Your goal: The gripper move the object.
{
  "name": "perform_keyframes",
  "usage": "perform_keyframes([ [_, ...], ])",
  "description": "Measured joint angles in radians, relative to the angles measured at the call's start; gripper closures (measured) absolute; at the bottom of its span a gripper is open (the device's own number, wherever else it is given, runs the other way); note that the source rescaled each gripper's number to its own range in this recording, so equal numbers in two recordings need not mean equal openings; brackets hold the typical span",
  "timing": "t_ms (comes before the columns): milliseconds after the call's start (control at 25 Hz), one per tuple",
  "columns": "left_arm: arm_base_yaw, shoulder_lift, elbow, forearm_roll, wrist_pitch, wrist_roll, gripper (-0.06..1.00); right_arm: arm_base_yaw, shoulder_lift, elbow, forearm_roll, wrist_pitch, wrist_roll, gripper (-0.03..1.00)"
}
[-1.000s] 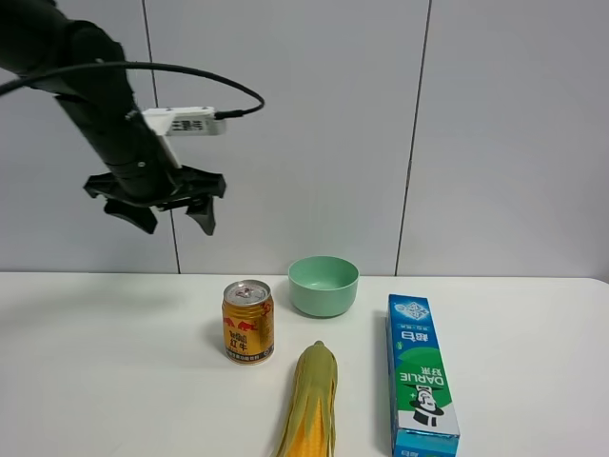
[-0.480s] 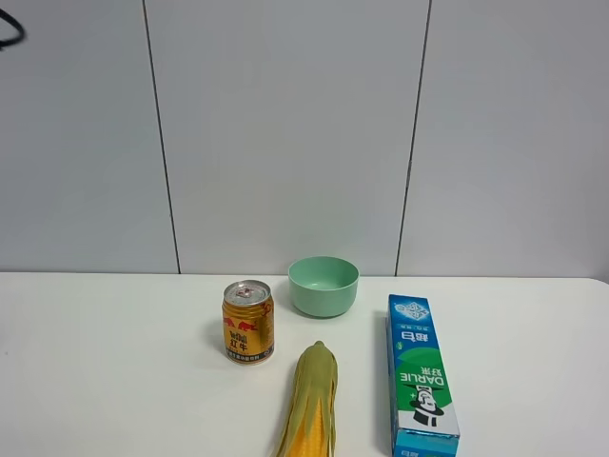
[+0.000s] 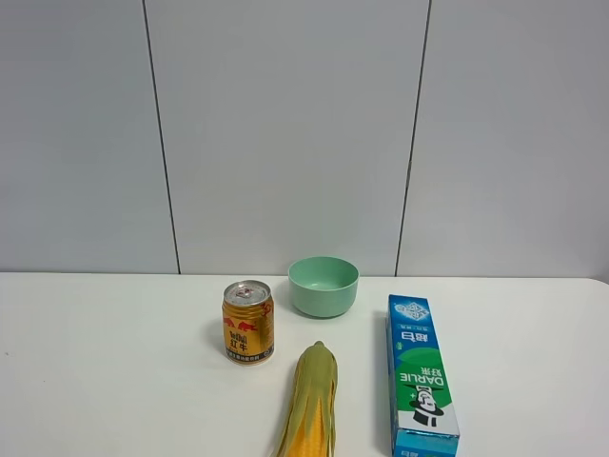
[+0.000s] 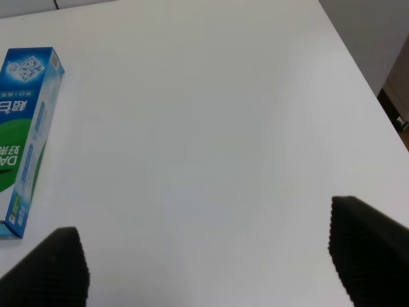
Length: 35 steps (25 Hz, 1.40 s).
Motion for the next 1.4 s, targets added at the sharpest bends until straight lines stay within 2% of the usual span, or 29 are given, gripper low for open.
perform_keyframes([
  [40, 0.000, -0.035, 0.000, 0.001, 0.036, -0.010, 0.09, 0.000, 0.000, 0.000, 0.000, 0.000, 0.000, -0.03],
  [120, 0.000, -0.108, 0.000, 0.013, 0.118, -0.016, 0.00, 0.000, 0.000, 0.000, 0.000, 0.000, 0.000, -0.03],
  [240, 0.000, -0.196, 0.005, 0.053, 0.153, -0.019, -0.04, 0.000, 0.000, 0.000, 0.000, 0.000, 0.000, -0.03],
  [360, 0.000, -0.273, 0.054, 0.052, 0.155, -0.019, -0.04, 0.000, 0.000, 0.000, 0.000, 0.000, 0.000, -0.03],
  [480, 0.000, -0.352, 0.136, -0.005, 0.167, 0.037, -0.04, 0.000, 0.000, 0.000, 0.000, 0.000, 0.000, -0.03],
  [560, 0.000, -0.394, 0.141, -0.037, 0.164, 0.083, -0.04, 0.000, 0.000, 0.000, 0.000, 0.000, 0.000, -0.03],
  [680, 0.000, -0.438, 0.142, -0.044, 0.164, 0.115, -0.04, 0.000, 0.000, 0.000, 0.000, 0.000, 0.000, -0.03],
  [960, 0.000, -0.445, 0.142, -0.100, 0.167, 0.207, -0.04, 0.000, 0.000, 0.000, 0.000, 0.000, 0.000, -0.03],
  [1280, 0.000, -0.445, 0.142, -0.105, 0.167, 0.215, -0.04, 0.000, 0.000, 0.000, 0.000, 0.000, 0.000, -0.03],
  [1400, 0.000, -0.445, 0.152, -0.105, 0.118, 0.215, -0.04, 0.000, 0.000, 0.000, 0.000, 0.000, 0.000, -0.03],
])
